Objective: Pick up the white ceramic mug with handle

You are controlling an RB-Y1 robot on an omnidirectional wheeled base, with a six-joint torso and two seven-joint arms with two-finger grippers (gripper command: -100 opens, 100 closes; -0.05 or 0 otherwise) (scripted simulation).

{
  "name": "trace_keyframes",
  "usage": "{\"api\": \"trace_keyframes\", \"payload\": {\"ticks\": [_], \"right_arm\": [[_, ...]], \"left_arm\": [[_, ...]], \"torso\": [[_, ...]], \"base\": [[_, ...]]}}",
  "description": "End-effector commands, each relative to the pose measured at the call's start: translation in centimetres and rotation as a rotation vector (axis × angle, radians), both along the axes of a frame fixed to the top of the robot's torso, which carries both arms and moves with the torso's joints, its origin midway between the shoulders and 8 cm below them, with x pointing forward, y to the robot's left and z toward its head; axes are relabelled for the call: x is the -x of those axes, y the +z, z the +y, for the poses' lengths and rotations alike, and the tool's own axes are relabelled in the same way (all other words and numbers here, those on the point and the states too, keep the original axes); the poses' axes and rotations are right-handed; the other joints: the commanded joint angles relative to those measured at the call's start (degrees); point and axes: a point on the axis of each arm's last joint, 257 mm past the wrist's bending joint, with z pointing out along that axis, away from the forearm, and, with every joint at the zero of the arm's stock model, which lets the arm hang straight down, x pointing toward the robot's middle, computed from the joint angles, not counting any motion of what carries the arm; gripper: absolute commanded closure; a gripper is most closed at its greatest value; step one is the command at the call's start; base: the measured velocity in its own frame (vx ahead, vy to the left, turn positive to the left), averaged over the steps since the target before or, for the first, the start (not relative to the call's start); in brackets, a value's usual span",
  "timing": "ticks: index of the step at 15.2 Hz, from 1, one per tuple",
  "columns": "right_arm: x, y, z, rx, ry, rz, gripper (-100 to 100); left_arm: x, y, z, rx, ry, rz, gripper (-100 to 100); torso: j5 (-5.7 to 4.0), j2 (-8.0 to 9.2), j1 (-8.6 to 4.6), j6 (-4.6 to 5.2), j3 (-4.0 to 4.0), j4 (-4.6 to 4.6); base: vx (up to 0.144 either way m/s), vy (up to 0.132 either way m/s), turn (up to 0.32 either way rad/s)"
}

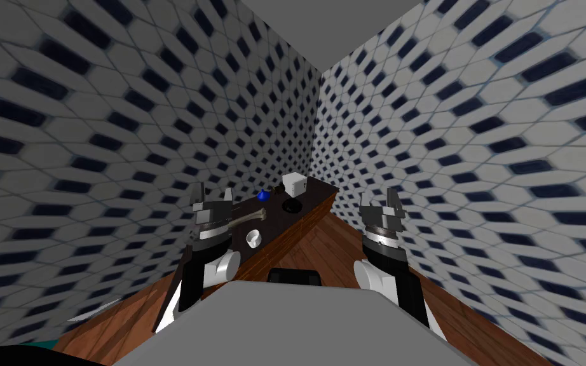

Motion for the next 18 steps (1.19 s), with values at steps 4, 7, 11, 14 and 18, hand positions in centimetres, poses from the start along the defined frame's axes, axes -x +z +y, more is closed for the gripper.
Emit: {"api": "trace_keyframes", "payload": {"ticks": [4, 7, 11, 14, 18], "right_arm": [[0.0, 0.0, 0.0, 0.000, 0.000, 0.000, 0], [0.0, 0.0, 0.0, 0.000, 0.000, 0.000, 0], [0.0, 0.0, 0.0, 0.000, 0.000, 0.000, 0], [0.0, 0.0, 0.0, 0.000, 0.000, 0.000, 0], [0.0, 0.0, 0.0, 0.000, 0.000, 0.000, 0]], "left_arm": [[-2.6, -2.3, -0.1, -0.057, -0.038, 0.115, -100], [-3.5, -3.3, 0.1, -0.067, -0.044, 0.159, -100], [-5.4, -5.7, 0.8, -0.080, -0.051, 0.258, -100], [-7.1, -8.3, 1.9, -0.086, -0.049, 0.355, -100], [-8.2, -10.3, 2.8, -0.081, -0.044, 0.433, -100]], "torso": [[0.01, 0.02, 0.03, 0.01, 0.01, 0.00], [0.01, 0.02, 0.03, 0.02, 0.01, 0.00], [0.00, 0.03, 0.00, 0.02, 0.02, 0.01], [0.00, 0.03, -0.01, 0.01, 0.01, 0.01], [0.00, 0.02, 0.00, 0.01, 0.01, 0.00]], "base": [[-0.007, 0.000, -0.056], [-0.009, -0.001, -0.052], [-0.009, -0.005, -0.069], [-0.009, -0.007, -0.067], [-0.007, -0.006, -0.063]]}}
